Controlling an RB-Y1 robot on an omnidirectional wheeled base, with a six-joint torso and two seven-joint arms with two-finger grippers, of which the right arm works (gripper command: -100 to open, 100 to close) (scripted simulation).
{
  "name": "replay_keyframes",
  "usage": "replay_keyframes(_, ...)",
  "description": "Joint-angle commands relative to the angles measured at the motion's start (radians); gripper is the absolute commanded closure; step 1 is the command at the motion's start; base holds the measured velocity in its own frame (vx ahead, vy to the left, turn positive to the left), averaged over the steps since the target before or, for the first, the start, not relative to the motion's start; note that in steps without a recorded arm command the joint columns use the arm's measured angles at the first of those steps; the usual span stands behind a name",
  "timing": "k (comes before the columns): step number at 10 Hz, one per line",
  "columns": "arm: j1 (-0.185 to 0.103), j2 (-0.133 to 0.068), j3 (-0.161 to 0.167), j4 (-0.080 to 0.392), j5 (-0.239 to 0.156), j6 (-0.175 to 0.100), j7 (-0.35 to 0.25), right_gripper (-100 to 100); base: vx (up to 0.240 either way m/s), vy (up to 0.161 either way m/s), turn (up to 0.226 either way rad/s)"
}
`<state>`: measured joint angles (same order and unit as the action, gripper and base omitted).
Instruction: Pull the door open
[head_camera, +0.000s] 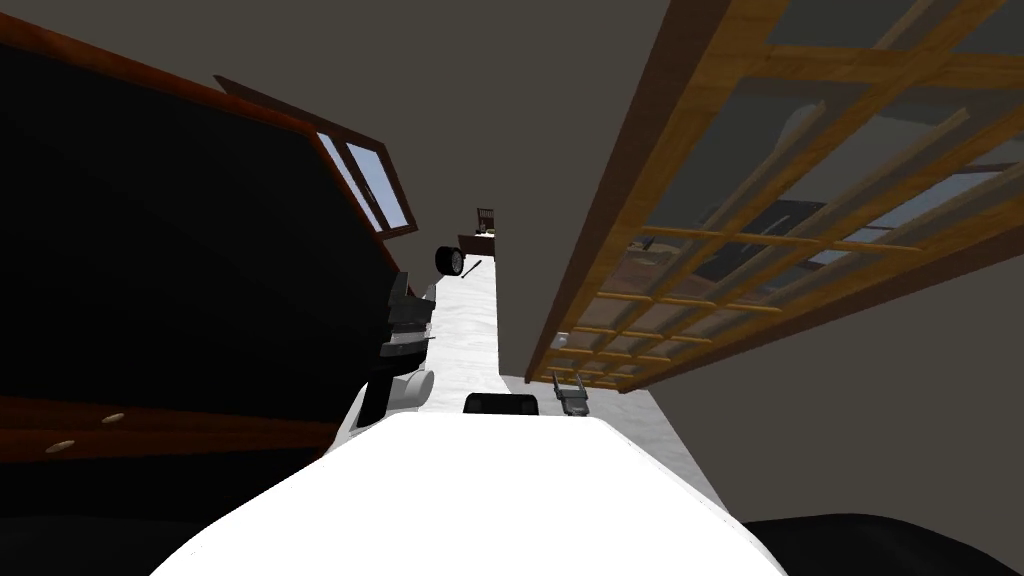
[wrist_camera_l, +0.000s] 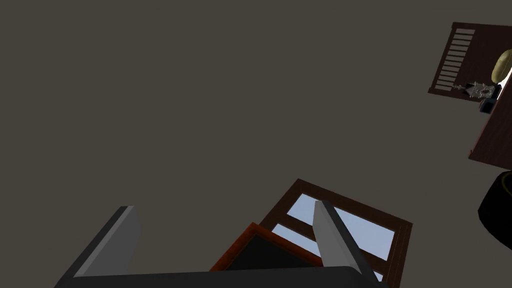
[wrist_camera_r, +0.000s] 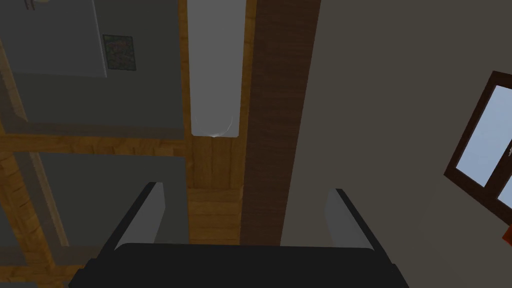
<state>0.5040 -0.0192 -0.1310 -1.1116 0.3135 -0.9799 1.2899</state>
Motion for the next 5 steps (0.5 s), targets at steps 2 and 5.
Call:
replay_keyframes(2,-0.048,-0.01,-0.033,0.01,-0.051,0.048,0.034,-100,-0.107,0.101,0.325)
replay_keyframes(5,-0.105,-0.004,-0.069,0.034,-0.104,0.089,0.066,-100,0.002,0.011,0.198)
